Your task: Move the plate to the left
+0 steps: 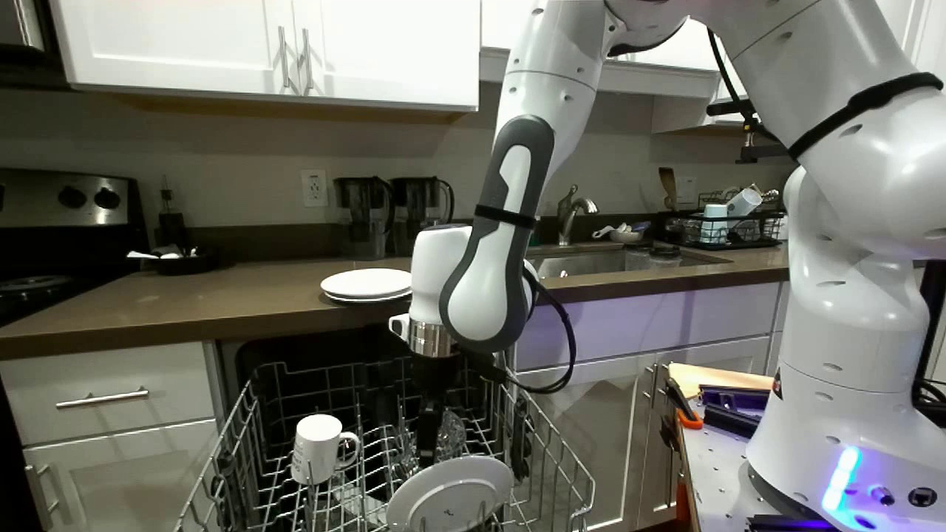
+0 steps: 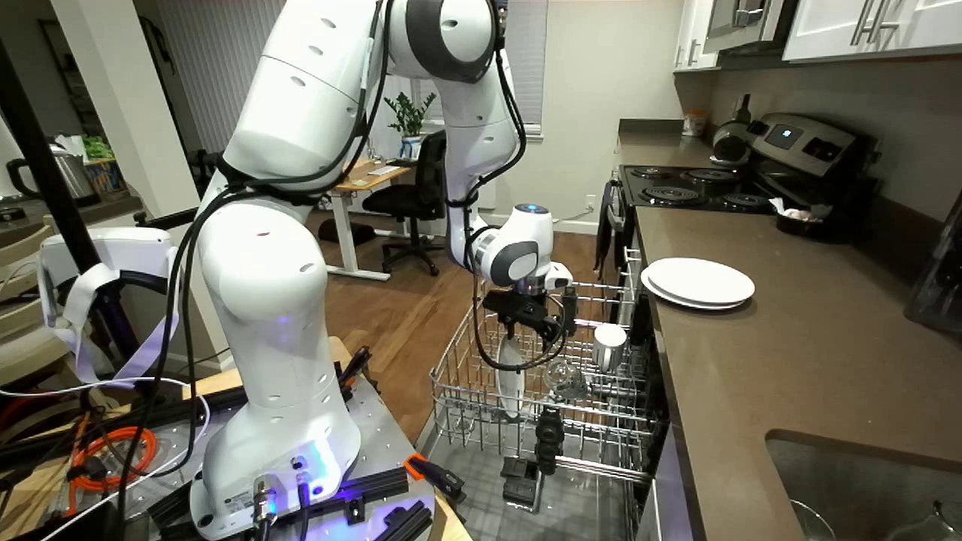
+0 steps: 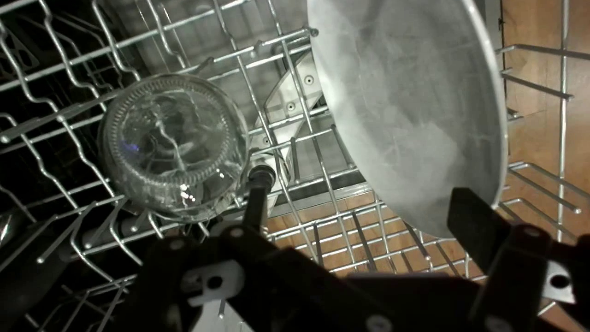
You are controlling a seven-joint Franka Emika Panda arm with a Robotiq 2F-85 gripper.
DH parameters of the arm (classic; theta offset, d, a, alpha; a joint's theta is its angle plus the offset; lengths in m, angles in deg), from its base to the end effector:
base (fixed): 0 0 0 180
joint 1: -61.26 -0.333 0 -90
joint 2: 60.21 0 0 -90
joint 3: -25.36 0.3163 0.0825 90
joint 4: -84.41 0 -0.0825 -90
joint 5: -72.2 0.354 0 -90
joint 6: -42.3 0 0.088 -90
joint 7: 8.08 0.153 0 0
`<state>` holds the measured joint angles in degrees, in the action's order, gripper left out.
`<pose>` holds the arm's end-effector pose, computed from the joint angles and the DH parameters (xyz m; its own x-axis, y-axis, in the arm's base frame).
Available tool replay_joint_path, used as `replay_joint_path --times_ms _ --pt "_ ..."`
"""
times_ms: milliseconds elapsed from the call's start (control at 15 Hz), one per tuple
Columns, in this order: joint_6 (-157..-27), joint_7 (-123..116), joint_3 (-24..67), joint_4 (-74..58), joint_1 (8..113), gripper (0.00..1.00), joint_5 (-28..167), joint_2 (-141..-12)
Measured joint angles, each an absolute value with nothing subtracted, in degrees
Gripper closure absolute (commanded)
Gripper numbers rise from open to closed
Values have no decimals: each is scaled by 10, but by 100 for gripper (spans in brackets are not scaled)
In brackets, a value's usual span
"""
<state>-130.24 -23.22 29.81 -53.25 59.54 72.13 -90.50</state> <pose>0.4824 0.0566 0.0909 0.9321 0.3511 0.0887 0.3538 -0.9352 -0.0163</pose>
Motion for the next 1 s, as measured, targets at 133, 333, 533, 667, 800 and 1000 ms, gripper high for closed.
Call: replay_joint_path --times_ms 133,333,533,667,800,1000 --pt "-1287 -226 298 -533 595 0 721 -889" --pt "-1228 -221 298 -534 595 0 721 -854" --pt "-1157 -221 310 -538 603 0 726 -822" --pt "-1101 -223 329 -538 616 0 742 -808" --pt "-1060 -225 340 -539 620 0 763 -800" --pt "-1061 -228 347 -550 618 0 773 -793"
